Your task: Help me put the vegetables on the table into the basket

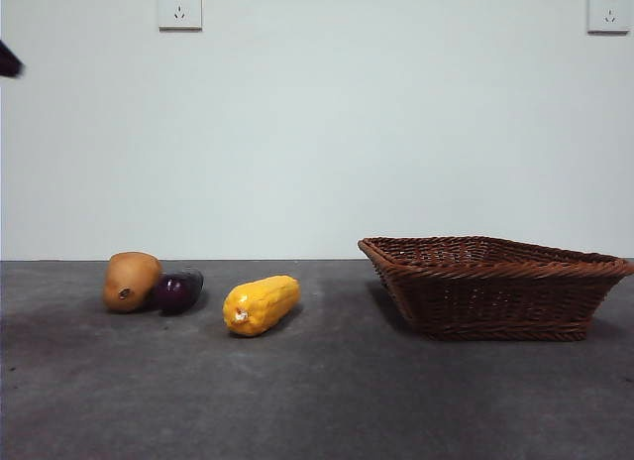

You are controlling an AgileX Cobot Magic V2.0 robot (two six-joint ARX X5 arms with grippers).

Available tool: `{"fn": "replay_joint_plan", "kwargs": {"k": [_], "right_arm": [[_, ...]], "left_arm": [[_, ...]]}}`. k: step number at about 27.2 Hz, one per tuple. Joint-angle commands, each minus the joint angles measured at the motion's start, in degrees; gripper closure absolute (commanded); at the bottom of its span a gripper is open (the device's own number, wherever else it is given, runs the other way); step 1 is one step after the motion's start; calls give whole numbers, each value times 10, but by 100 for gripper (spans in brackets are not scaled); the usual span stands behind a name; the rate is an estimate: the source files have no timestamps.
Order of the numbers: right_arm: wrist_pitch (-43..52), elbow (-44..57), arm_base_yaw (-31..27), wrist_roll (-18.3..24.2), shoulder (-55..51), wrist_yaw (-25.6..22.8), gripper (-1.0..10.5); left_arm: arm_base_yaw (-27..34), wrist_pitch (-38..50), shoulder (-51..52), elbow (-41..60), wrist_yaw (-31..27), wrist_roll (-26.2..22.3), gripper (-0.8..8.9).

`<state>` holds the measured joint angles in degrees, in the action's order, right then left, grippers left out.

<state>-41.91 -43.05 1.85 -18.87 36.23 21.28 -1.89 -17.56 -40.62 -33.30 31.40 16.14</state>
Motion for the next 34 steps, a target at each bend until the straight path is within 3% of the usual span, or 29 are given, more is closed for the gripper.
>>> {"fn": "replay_joint_plan", "kwargs": {"k": [1,4,7,10,12,19,21,32,34], "right_arm": [[-13,-13,0,0,37,2,946],[-34,-22,0,-1,90,15,946],[-43,-36,0,39,154,47,895],[-50,-64,0,45,234,47,458],[-49,-90,0,67,286,43,330],[-49,-215,0,131,450,-7,316],[-55,-259,0,135,499,-28,317],[-86,-475,0,148,748,-37,322],[-95,-497,0,162,777,-37,404]], "left_arm": [[2,0,-51,-14,41,1,817],[2,-7,-119,-21,106,1,817],[-1,-18,-164,-21,112,1,817],[-1,-24,-194,-21,112,1,817],[-1,-24,-204,-21,112,-2,817],[-1,-6,-208,-21,113,-14,817],[-1,-7,-208,-21,113,-14,817],[-5,-12,-208,-21,110,-32,817],[-5,-12,-208,-21,110,-32,817]]}}
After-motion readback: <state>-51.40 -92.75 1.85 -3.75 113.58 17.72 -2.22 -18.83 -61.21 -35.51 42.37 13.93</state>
